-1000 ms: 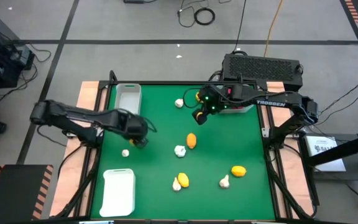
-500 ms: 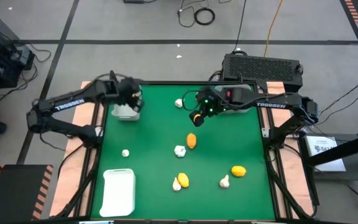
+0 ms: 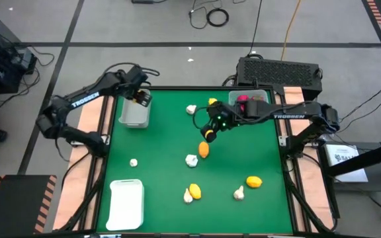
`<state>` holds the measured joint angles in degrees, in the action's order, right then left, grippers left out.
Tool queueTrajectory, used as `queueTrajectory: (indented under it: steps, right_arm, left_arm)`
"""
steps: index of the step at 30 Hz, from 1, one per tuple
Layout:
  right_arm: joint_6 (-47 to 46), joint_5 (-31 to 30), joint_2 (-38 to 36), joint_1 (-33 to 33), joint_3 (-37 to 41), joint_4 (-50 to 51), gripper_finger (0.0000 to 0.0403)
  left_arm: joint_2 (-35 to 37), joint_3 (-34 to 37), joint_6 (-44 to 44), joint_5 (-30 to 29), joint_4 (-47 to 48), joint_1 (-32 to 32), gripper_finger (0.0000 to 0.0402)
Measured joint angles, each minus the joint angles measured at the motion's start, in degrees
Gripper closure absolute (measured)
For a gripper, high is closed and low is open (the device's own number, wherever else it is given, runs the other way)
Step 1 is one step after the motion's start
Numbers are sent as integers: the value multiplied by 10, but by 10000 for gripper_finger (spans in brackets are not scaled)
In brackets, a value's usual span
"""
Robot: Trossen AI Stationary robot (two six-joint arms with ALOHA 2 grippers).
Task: Sort produce into baskets
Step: Put the lemon into the gray bin
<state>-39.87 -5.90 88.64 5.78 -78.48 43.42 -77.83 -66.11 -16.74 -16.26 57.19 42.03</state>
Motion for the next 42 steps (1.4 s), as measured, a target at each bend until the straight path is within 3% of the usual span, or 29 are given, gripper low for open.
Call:
queueTrajectory:
  steps: [7, 19, 27, 32, 42]
  right_arm:
    - [-2, -6, 0, -8, 0, -3, 46]
    - [-2, -6, 0, -22, 0, -3, 46]
    - [-24, -2, 0, -21, 0, -3, 46]
    - [-71, 0, 0, -32, 0, -1, 46]
    - [-257, 0, 0, -125, 0, 11, 46]
  left_arm:
    - [-48, 0, 22, 3, -12, 3, 175]
    - [-61, 0, 43, 7, -12, 3, 90]
    - [-38, 0, 51, 130, -8, -16, 77]
    - [-11, 1, 40, 183, -35, -79, 77]
    - [2, 1, 130, 268, -205, -296, 77]
